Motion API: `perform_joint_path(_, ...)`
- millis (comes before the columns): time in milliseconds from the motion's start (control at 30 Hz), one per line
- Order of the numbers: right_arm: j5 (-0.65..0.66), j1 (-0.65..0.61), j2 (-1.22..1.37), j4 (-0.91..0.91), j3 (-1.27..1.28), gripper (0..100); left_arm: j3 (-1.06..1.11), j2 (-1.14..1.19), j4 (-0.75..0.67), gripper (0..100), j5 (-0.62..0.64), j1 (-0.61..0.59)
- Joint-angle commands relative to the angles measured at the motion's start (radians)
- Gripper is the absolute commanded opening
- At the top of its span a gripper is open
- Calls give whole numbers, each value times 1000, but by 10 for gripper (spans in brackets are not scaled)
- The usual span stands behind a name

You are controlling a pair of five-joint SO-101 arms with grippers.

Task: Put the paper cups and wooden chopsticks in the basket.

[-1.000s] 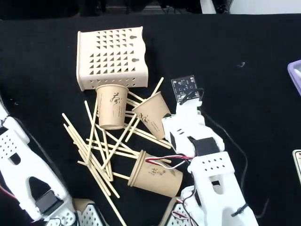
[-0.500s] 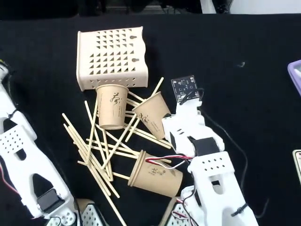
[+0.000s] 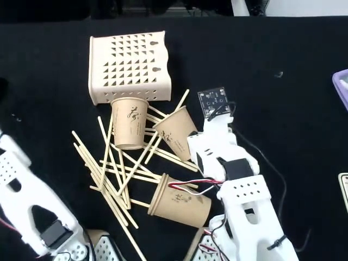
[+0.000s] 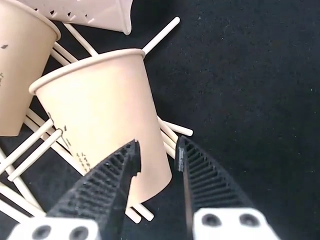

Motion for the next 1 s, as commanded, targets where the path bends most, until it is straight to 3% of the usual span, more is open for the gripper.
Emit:
perform_joint_path(0,-6,-11,-18,-12,-5,124,85,-38,-245,230,15,-44)
perform_joint_path(233,-6,-14,-18,-17,8,124,309,2,-443,227,21,2)
perform_joint_path(367,-6,-14,-18,-12,10,124,351,20,-448,227,23,59)
perform_joint_path(800,-6,-12,-18,-20,7,124,113,25,218,232,14,148)
perform_joint_path(967,-6,-11,-18,-20,4,124,-4,23,476,232,-141,208)
